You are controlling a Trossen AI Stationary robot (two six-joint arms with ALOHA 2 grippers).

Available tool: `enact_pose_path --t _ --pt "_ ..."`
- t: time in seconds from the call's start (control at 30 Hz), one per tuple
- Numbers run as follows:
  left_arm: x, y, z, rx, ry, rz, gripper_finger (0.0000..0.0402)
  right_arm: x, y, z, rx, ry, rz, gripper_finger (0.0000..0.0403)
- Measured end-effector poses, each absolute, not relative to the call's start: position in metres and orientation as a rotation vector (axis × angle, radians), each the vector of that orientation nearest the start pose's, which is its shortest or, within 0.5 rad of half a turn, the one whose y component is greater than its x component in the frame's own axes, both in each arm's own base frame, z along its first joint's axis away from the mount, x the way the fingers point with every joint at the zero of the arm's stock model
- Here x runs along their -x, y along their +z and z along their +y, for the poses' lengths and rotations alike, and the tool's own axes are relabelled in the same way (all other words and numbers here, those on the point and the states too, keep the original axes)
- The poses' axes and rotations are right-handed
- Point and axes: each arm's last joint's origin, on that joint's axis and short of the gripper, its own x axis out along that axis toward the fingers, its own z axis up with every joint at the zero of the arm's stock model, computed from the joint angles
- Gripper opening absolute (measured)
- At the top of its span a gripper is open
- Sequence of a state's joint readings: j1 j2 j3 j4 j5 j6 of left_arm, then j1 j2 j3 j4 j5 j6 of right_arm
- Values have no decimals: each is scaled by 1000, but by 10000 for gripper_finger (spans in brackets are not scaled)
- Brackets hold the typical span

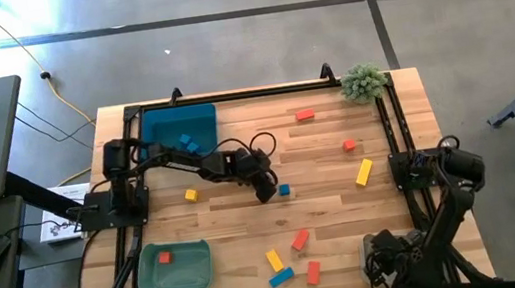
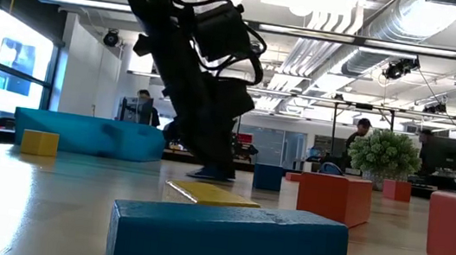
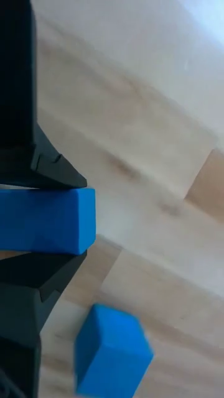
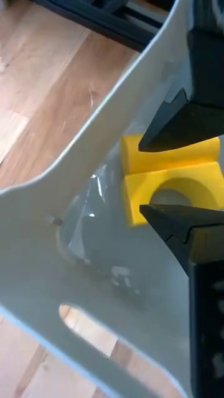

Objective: Sort & place blocks by color
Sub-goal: Put the blue block into the blue bin

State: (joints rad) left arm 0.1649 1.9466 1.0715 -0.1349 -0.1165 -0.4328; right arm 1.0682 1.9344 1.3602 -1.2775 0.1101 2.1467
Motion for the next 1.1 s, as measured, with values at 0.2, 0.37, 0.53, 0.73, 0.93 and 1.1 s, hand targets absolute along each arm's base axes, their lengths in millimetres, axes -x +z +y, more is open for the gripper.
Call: enact_pose_path --t 0.2,0.37,0.53,0.73,0.93,1.1 --pt "-360 146 66 412 367 907 106 -160 187 281 -662 -1017 1290 135" --pt "-345 181 77 374 366 864 106 -164 200 273 -699 -1006 1276 135" --pt "-325 223 90 314 370 780 106 -175 213 260 -721 -983 1184 135" --pt "-290 263 114 243 431 714 106 -196 228 235 -706 -973 1022 135" --pt "-248 279 141 235 535 777 106 -220 241 204 -692 -998 905 135" --pt "-217 273 161 293 623 922 106 -240 249 175 -691 -1025 903 135"
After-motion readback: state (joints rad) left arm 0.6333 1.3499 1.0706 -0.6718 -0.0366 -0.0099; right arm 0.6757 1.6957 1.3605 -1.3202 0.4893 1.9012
